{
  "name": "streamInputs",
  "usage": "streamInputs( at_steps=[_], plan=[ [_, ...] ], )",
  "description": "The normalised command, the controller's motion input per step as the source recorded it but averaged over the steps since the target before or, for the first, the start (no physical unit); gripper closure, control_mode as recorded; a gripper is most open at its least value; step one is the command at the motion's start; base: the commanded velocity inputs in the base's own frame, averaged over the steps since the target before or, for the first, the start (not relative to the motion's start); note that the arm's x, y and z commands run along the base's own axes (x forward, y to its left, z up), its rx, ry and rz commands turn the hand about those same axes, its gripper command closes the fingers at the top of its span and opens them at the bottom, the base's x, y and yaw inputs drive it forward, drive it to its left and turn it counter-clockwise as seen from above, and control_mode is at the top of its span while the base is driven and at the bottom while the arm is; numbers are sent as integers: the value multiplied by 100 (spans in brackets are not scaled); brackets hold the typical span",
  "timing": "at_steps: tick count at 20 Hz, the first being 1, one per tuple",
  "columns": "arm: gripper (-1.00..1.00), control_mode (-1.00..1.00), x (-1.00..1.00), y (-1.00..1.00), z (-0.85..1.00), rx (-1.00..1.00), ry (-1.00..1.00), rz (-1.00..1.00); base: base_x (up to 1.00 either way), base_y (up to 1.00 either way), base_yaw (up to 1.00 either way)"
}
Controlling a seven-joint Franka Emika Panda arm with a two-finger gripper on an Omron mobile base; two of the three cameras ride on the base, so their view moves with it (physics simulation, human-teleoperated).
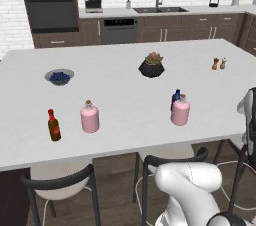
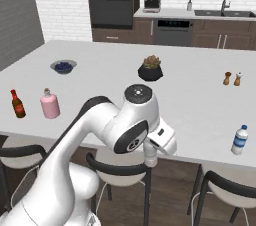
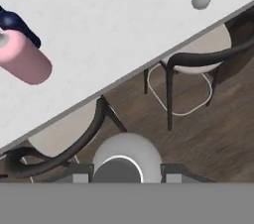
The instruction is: Move the plastic bottles in the middle to the plastics group, and the glass bottles in the middle to the glass group.
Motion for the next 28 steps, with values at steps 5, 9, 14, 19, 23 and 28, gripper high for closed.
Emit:
streamInputs(
  at_steps=[5, 9, 14, 19, 23, 28],
  plan=[
    [100, -100, 0, -100, 35, 0, 5, -5, 0, 0, 0],
    [100, -100, 25, -81, 7, 0, 10, -1, 0, 0, 0],
    [100, -100, 89, -16, -5, -3, 19, 0, 0, 0, 0],
    [100, -100, 68, -27, -20, -2, 11, 0, 0, 0, 0],
    [100, -100, 27, -18, -7, 0, 0, 0, 0, 0, 0],
    [100, -100, 40, -30, -19, 0, -2, 0, 0, 0, 0]
  ],
)
